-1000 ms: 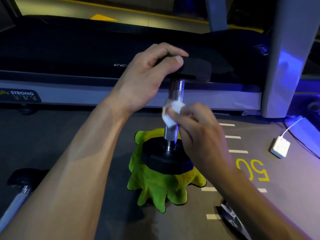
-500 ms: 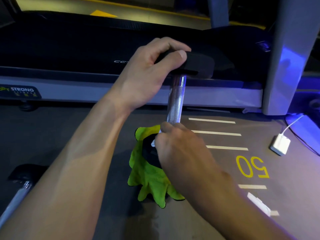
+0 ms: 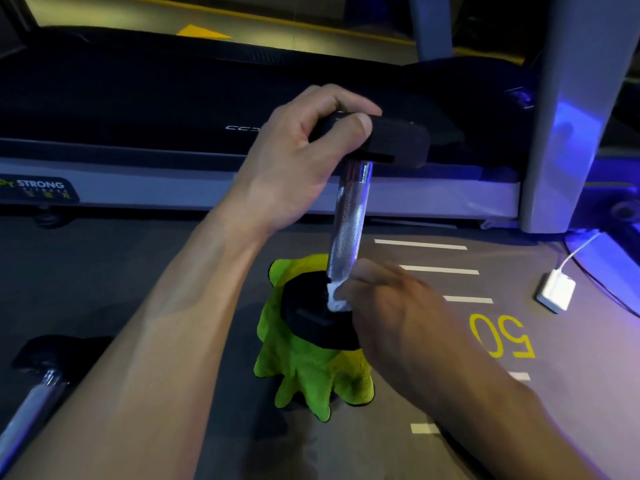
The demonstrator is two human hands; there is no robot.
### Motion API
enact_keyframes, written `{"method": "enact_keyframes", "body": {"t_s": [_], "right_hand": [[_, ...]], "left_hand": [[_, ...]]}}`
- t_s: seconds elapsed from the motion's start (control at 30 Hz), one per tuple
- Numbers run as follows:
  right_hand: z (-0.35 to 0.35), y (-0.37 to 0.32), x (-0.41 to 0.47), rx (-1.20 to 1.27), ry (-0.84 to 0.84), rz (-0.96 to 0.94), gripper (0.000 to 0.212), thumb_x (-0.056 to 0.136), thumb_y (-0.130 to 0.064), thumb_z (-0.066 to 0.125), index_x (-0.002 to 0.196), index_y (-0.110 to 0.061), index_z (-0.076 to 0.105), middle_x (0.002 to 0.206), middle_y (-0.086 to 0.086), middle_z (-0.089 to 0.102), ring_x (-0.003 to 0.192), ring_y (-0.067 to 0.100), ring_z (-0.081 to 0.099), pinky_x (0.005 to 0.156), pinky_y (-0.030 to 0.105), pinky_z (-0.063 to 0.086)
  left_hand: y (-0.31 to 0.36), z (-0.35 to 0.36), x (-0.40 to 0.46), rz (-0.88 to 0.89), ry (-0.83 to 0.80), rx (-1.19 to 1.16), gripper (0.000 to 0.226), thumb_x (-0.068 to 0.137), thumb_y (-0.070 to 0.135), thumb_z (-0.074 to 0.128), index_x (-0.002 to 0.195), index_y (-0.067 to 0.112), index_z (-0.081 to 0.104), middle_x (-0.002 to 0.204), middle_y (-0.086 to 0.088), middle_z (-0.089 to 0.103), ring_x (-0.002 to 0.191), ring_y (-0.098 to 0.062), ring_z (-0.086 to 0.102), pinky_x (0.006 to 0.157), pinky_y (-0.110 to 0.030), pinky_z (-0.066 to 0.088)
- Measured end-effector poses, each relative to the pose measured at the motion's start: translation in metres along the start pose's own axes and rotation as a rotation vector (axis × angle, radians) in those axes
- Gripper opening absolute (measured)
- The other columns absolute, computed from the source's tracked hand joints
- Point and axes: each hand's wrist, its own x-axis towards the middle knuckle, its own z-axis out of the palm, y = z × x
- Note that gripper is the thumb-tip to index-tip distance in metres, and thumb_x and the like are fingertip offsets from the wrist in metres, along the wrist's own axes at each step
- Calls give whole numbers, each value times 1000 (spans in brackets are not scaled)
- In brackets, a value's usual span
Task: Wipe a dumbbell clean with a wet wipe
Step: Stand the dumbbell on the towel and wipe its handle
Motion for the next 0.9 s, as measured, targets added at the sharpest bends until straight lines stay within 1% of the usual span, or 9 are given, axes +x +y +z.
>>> {"method": "enact_keyframes", "body": {"t_s": [0.07,0.13,0.27,0.4,0.57,0.67,0.77,0.83,0.9], "right_hand": [[-2,-12,6,-3,-59,3,35,91,-17,35,101,-31,65,103,-12,51,98,16,54,75,28,46],[0,-24,14,-24,-59,6,28,98,-10,40,104,-27,60,109,-7,45,110,18,48,81,30,41],[1,-42,28,35,88,116,26,77,-1,48,64,-17,62,78,3,58,76,26,62,55,27,27],[1,-24,12,42,-15,30,23,100,-10,40,88,-29,46,112,-3,49,108,21,50,76,27,31],[0,39,-4,214,-19,103,22,99,-13,51,89,-27,65,95,-7,60,86,5,57,74,20,42],[-5,61,-17,362,246,117,28,100,-4,56,89,-27,69,81,-12,63,77,-3,57,67,7,37],[15,55,-17,428,582,123,30,104,-8,55,109,-33,71,90,-20,62,85,-6,61,72,9,42],[30,46,-12,450,588,62,24,101,-8,59,108,-27,72,98,-16,64,91,0,63,77,21,50],[36,44,-8,473,444,-51,20,97,-9,67,105,-26,74,103,-13,67,94,3,66,80,23,52]], "left_hand": [[1,2,0,5,-4,-3,21,91,38,59,104,32,74,118,-11,69,110,-22,65,97,-32,49],[1,3,0,7,-7,-14,21,92,35,59,105,29,74,118,-14,69,110,-24,65,96,-30,49],[1,2,0,1,-4,-27,25,90,36,59,106,25,74,118,-20,68,112,-30,65,100,-42,50],[1,4,-1,6,-10,-36,25,87,39,59,104,27,74,118,-18,69,102,-17,66,94,-31,50],[-1,3,-2,8,-14,-43,23,87,39,59,102,30,74,116,-18,69,102,-12,64,94,-28,47],[-3,1,1,5,-3,-42,24,88,39,59,103,29,74,116,-18,69,104,-16,65,96,-33,49],[-5,1,4,-6,4,-24,26,88,40,58,104,28,74,117,-20,68,109,-26,66,99,-39,50],[-6,1,4,-10,7,-30,27,87,40,58,105,27,74,117,-21,68,108,-25,67,100,-40,50],[-6,1,5,-10,9,-38,27,87,40,59,104,26,75,117,-21,68,105,-18,66,99,-38,50]]}}
